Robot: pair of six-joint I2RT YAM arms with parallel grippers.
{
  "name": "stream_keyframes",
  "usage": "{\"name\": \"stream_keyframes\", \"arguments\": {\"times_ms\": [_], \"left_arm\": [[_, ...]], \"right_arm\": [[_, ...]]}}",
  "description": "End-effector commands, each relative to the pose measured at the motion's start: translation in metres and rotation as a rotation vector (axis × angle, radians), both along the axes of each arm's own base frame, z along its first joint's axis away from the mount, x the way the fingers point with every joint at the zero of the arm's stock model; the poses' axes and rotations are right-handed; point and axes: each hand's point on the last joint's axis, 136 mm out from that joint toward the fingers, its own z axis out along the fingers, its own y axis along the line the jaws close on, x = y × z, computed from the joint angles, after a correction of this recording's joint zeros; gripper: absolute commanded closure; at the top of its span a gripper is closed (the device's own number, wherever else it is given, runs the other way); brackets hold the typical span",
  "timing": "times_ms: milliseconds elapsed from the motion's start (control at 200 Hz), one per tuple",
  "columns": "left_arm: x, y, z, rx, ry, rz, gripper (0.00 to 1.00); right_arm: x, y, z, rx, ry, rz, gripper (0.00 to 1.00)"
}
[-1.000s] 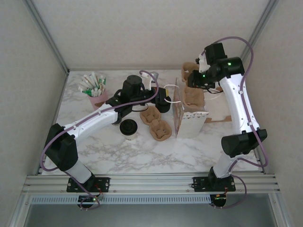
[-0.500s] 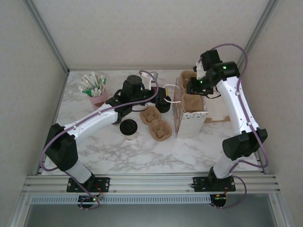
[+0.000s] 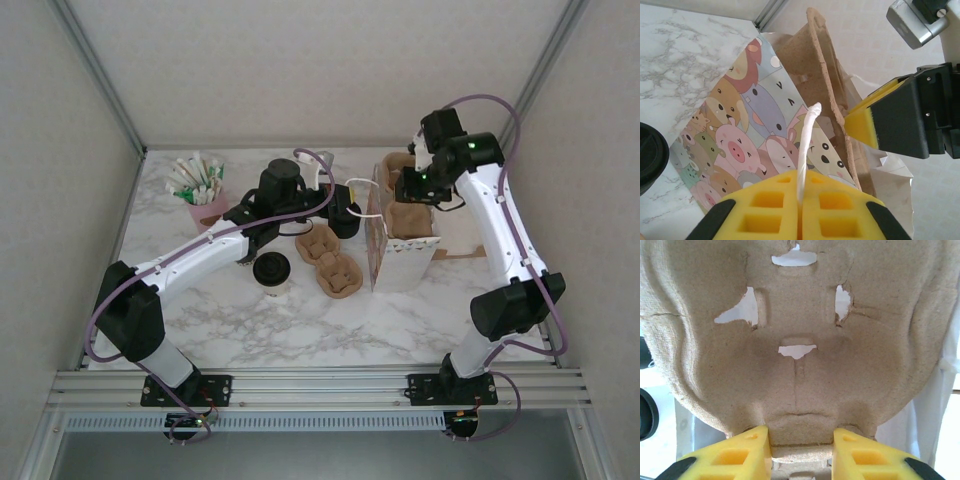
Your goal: Pack the takeout coffee
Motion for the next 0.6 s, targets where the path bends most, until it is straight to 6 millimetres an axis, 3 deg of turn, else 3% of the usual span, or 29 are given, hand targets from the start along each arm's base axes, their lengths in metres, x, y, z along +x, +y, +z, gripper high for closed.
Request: {"name": "stream_keyframes", "arguments": {"times_ms": [0, 596], "left_arm": [[-0.002, -0.001, 0.001, -0.003, -0.001, 0.009, 0.92], [-0.001, 0.002, 0.001, 0.008, -0.007, 0.025, 0.92]], "right_arm": [[-0.008, 0.0, -0.005, -0.039, 0.018, 0.015, 0.69], [-0.013, -0.006, -0.02, -0.161, 0.044, 0.014, 0.69]]}}
